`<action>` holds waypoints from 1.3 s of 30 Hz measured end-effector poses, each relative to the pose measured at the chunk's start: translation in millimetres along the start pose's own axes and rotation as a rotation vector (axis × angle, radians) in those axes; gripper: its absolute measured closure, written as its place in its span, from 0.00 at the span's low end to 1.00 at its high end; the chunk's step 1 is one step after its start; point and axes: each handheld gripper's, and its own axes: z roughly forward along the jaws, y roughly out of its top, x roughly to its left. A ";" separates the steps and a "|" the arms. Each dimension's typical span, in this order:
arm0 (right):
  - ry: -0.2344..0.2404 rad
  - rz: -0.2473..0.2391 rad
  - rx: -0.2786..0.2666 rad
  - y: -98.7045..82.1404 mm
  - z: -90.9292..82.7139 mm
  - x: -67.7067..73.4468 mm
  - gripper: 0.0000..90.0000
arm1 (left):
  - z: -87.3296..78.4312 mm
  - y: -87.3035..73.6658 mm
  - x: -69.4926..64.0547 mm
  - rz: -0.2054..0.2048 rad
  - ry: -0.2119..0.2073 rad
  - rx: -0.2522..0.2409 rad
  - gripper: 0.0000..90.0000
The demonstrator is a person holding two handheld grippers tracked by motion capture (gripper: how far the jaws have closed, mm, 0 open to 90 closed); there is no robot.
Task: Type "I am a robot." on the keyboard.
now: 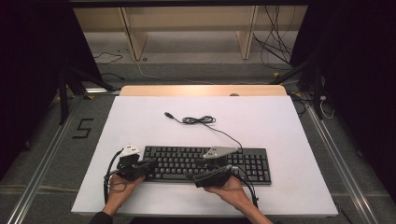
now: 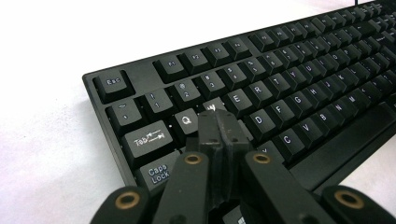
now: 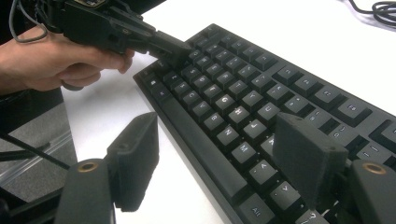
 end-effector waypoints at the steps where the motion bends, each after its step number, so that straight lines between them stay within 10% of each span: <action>1: 0.000 0.001 0.000 0.0 -0.1 0.0 0.36 | 0.2 -0.1 0.1 0.000 0.000 0.001 0.99; 21: -0.015 0.003 -0.002 0.4 0.3 -2.0 0.39 | -7.0 2.5 -2.8 -0.010 -0.018 -0.036 0.87; 39: -0.084 -0.014 0.021 -0.3 7.5 -7.2 0.94 | -24.9 -0.5 -12.2 -0.021 -0.105 -0.132 0.49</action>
